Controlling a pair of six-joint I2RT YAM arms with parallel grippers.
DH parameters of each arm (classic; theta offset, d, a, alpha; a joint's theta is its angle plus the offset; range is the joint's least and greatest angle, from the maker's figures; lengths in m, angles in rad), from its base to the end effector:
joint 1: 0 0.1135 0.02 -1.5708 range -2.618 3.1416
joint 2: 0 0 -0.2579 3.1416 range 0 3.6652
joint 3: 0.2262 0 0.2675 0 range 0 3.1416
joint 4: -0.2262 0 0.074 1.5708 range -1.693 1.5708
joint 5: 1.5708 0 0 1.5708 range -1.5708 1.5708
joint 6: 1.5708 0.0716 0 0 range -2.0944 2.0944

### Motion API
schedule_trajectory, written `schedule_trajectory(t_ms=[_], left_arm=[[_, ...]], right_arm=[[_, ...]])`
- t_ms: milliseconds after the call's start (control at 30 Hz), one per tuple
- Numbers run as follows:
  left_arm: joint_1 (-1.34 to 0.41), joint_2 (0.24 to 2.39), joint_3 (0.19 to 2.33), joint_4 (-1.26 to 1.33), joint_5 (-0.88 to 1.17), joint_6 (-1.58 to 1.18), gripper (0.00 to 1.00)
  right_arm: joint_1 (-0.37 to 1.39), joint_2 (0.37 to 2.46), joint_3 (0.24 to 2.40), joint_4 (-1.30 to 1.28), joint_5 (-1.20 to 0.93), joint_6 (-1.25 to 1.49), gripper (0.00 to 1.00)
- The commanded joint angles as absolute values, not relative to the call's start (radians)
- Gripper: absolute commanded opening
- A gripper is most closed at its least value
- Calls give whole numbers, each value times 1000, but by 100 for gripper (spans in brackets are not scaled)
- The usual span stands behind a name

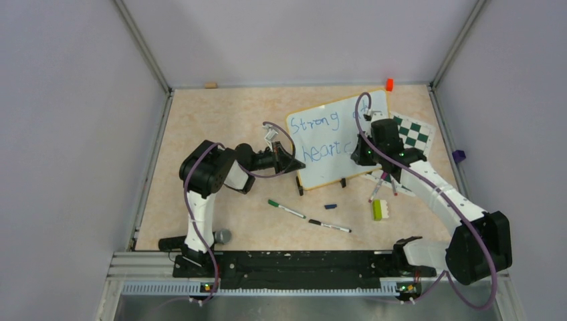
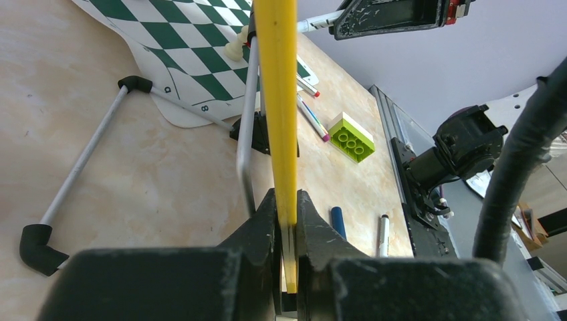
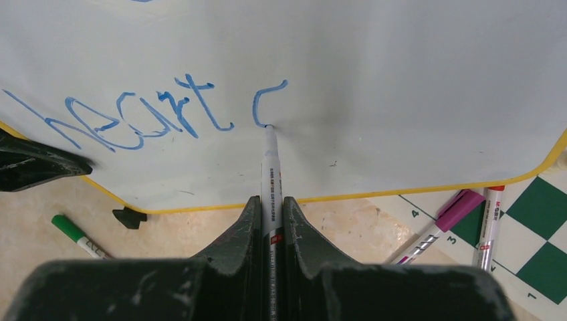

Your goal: Write a sentence on the whiteboard

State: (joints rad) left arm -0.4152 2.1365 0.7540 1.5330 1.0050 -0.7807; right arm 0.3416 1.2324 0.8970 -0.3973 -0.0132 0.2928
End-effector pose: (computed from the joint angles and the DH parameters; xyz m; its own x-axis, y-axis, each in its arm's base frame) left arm 0.3207 -0.2074 0.1032 -0.5922 -0.1513 -0.7915 0.7927 0.0667 -0.6059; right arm 0.2904 0.1042 0.2302 -0.7028 0.0565 -0.7092 -0.1476 0.9636 0.2230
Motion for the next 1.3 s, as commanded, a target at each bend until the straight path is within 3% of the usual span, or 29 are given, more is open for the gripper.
schedule_trajectory(t_ms=[0, 733, 1267], left_arm=[[-440, 2149, 760, 1620, 1136, -723, 0], [-439, 2149, 760, 1620, 1137, -723, 0], [-440, 2147, 758, 1620, 1136, -722, 0]], right_arm=[[330, 1241, 938, -361, 76, 304, 0], [329, 1271, 1033, -353, 76, 298, 0], [329, 1239, 920, -364, 65, 298, 0]])
